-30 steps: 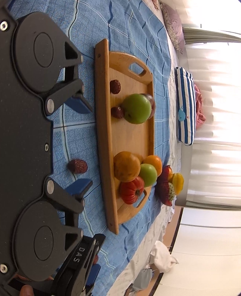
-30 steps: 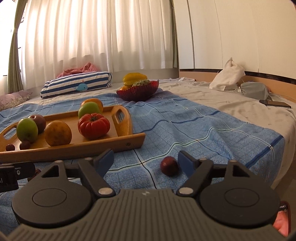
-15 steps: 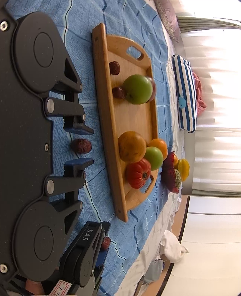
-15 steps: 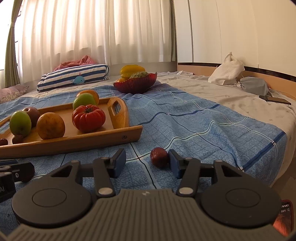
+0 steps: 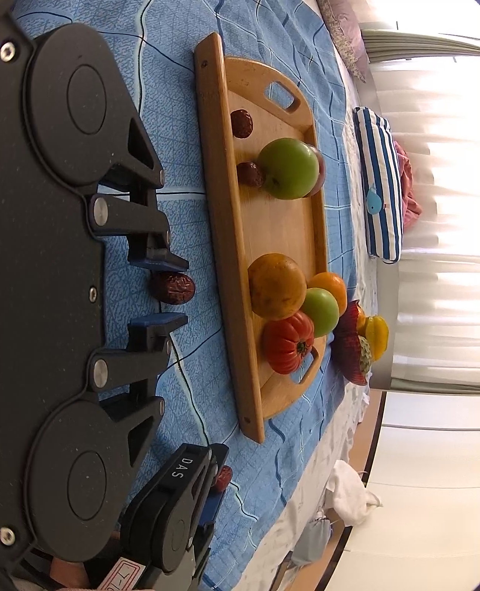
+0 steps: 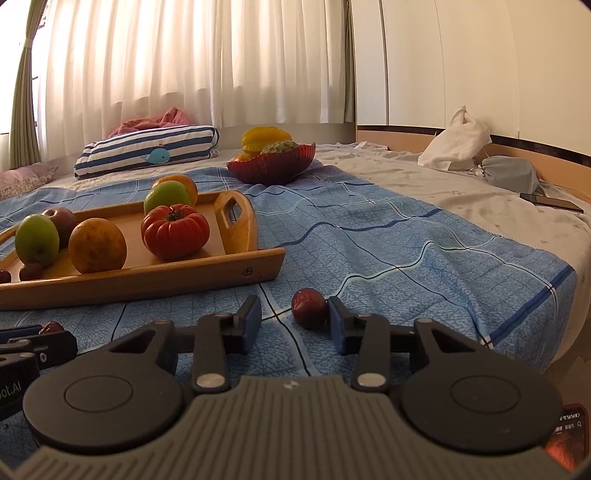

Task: Organize fruits
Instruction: 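Grasp a dark red date with the left tool while the right tool grasps another date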

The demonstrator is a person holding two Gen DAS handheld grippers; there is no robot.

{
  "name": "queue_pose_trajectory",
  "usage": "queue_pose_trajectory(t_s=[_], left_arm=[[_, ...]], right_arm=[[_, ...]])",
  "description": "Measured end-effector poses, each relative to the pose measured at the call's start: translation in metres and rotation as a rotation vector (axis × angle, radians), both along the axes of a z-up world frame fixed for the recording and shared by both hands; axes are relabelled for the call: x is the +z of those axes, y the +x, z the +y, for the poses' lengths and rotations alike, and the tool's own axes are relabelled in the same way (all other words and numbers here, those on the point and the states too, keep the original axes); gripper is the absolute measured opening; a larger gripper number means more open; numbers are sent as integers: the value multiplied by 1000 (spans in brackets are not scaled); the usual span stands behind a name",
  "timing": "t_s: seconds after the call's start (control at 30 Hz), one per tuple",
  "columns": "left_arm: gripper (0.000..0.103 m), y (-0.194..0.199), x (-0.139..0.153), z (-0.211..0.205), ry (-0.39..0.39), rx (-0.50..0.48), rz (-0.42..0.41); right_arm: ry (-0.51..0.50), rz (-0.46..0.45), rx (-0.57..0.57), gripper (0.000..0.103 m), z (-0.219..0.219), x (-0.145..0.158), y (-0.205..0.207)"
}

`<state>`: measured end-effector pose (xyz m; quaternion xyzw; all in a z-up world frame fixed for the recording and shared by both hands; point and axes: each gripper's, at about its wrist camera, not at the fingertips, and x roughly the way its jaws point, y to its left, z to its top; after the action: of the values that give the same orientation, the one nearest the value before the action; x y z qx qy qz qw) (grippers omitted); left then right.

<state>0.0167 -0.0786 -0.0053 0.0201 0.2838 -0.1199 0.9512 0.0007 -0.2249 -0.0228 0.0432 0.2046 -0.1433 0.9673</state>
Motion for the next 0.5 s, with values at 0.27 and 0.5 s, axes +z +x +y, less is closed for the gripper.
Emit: queue_pose_trajectory(t_s=[0.27, 0.5], left_arm=[[18, 1, 3, 2, -26, -3, 10], [18, -2, 9, 3, -17, -2, -16]], right_arm=[[18, -14, 1, 28, -4, 1, -3], [54, -35, 9, 25, -7, 3, -9]])
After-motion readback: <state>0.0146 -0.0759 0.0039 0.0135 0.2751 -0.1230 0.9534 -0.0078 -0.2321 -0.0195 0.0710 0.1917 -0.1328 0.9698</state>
